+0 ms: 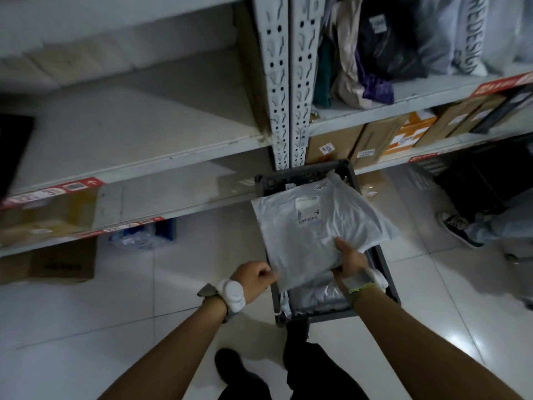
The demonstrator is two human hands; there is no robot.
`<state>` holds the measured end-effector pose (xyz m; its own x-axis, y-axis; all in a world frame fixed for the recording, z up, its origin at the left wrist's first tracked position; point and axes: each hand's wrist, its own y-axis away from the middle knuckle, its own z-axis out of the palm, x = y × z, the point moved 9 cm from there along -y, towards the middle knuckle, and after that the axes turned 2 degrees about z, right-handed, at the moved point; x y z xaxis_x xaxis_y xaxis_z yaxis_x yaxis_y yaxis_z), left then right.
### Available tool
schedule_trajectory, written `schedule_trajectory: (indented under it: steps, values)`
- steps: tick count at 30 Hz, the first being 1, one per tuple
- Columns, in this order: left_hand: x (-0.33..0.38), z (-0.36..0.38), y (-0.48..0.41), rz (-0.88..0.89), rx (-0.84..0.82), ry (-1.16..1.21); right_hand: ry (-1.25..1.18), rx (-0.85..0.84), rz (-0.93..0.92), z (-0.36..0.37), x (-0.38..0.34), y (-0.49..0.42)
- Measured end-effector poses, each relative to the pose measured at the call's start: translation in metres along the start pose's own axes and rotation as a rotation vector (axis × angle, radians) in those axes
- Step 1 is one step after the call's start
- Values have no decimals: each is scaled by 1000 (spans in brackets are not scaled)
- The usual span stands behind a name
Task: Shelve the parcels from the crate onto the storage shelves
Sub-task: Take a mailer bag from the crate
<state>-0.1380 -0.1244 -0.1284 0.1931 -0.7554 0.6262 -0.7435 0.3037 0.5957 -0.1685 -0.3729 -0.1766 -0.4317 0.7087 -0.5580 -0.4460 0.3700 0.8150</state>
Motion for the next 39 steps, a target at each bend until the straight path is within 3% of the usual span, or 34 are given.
schedule_trajectory:
  steps: [3, 7, 12, 15, 18, 21, 24, 25, 26, 28, 32, 35, 39]
  values:
    - [0, -33, 16, 44, 73, -25, 204, -102, -198, 25, -39, 39]
    - [21, -93, 33, 156, 202, -16, 668, -304, -530, 78, -86, 110]
    - [62, -189, 71, 364, 537, -180, 1355, -598, -863, 159, -108, 196]
    - [63, -222, 103, 334, 508, -130, 1604, -729, -1063, 212, -111, 267]
    - [48, -233, 137, 279, 416, 188, 1656, -817, -1303, 261, -111, 343]
    - [31, -265, 176, 341, 607, 374, 1574, -798, -1510, 298, -109, 398]
    - [22, -303, 223, 448, 749, 547, 1273, -449, -1811, 310, -131, 442]
    - [19, -317, 238, 487, 785, 594, 1107, -370, -1833, 307, -138, 450]
    - [17, -329, 255, 518, 824, 635, 973, -352, -1758, 304, -143, 446]
    - [12, -354, 285, 574, 905, 746, 831, -460, -1428, 306, -136, 421]
    - [19, -391, 331, 686, 966, 946, 756, -872, -843, 329, -77, 396]
    - [31, -410, 362, 728, 979, 945, 629, -1038, -670, 340, -57, 407]
    - [33, -424, 386, 727, 979, 837, 468, -934, -726, 341, -65, 423]
